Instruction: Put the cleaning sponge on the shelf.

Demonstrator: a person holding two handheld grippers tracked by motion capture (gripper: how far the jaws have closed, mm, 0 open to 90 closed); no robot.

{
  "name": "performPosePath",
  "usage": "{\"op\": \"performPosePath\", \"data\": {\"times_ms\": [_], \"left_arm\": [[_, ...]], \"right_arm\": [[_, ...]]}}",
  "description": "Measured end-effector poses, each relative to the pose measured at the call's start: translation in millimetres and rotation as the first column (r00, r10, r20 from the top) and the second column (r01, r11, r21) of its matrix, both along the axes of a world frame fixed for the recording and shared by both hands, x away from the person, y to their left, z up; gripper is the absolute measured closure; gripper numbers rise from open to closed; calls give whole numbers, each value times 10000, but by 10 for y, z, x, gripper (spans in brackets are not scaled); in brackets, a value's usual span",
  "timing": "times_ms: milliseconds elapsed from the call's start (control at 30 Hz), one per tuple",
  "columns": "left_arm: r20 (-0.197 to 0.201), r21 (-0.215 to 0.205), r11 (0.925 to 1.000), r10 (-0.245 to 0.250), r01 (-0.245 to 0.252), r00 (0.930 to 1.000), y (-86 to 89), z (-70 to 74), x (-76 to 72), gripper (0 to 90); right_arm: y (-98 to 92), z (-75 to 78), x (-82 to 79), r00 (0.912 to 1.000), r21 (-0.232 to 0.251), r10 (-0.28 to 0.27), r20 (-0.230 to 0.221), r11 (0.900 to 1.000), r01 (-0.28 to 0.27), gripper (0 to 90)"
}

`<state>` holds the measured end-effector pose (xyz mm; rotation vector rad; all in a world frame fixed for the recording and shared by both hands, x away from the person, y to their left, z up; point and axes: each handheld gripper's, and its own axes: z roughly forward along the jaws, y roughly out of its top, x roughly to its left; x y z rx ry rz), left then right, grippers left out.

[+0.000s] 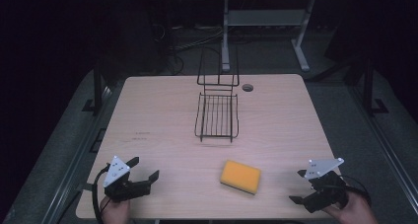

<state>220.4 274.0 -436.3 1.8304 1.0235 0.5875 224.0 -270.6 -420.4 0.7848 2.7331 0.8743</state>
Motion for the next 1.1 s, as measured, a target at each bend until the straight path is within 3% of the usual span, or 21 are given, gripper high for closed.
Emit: {"op": "performPosePath", "data": {"times_ms": [533, 1100], "left_arm": [[33, -65, 10000, 17, -16, 10000, 29, 3, 1, 130], [39, -138, 9999, 38, -37, 10000, 48, 6, -1, 130]], "right_arm": [[289, 115, 116, 9963, -572, 828, -209, 9948, -839, 149], [579, 239, 236, 9871, -1100, 1539, -446, 9813, -1580, 149]]}}
